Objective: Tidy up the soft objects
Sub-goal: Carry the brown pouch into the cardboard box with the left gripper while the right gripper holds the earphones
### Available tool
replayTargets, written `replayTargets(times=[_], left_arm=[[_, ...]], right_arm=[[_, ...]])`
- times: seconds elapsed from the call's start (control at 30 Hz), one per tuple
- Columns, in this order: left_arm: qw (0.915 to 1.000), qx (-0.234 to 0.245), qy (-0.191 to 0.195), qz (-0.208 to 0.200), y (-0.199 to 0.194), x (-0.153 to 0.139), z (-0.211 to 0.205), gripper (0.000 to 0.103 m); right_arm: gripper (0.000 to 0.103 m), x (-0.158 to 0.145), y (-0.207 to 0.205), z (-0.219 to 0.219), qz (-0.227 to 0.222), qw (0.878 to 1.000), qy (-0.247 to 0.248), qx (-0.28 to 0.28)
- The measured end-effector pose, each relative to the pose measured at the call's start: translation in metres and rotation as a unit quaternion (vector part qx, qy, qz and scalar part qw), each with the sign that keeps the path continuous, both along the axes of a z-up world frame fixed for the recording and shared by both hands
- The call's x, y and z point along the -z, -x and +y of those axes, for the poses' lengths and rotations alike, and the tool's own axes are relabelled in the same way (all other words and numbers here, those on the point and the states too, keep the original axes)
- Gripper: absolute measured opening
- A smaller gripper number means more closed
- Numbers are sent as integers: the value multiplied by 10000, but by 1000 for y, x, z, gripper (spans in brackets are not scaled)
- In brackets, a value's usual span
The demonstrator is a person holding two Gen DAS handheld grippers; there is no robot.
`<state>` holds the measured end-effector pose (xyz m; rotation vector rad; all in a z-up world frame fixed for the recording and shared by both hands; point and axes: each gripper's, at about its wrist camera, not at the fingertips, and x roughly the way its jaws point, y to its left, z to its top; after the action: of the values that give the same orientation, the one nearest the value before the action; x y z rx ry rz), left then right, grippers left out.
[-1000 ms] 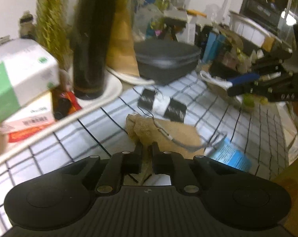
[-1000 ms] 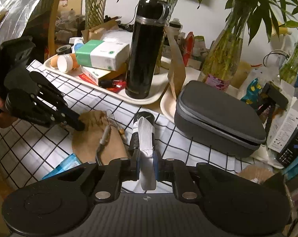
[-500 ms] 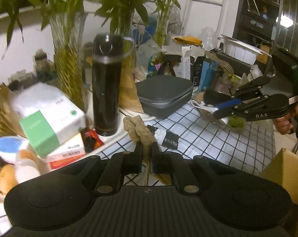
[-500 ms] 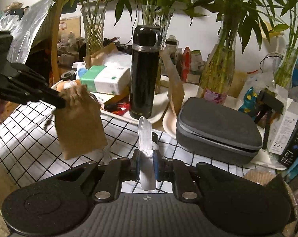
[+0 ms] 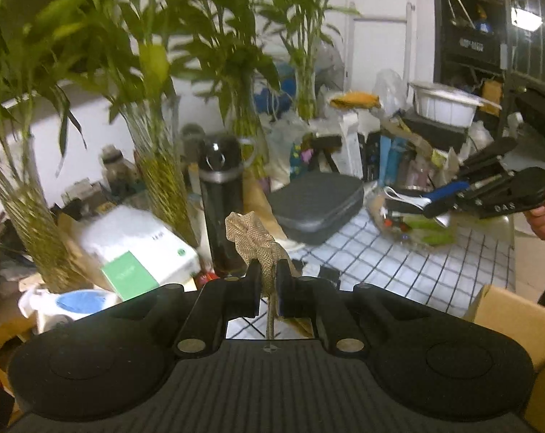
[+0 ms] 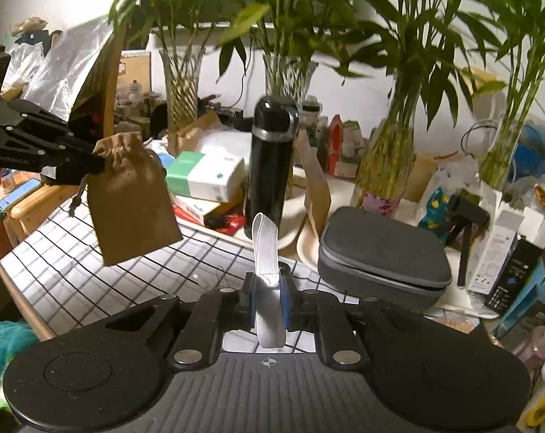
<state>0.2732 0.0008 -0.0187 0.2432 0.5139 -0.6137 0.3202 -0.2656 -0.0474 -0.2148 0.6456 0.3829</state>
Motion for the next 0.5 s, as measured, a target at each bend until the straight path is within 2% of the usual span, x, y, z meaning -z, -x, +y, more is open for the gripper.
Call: replayTargets(times=[0.5], left_arm=[[9997, -61, -26, -238, 80, -59, 0, 9]], right_arm=[[16, -50, 77, 32, 64, 9997, 73, -233]])
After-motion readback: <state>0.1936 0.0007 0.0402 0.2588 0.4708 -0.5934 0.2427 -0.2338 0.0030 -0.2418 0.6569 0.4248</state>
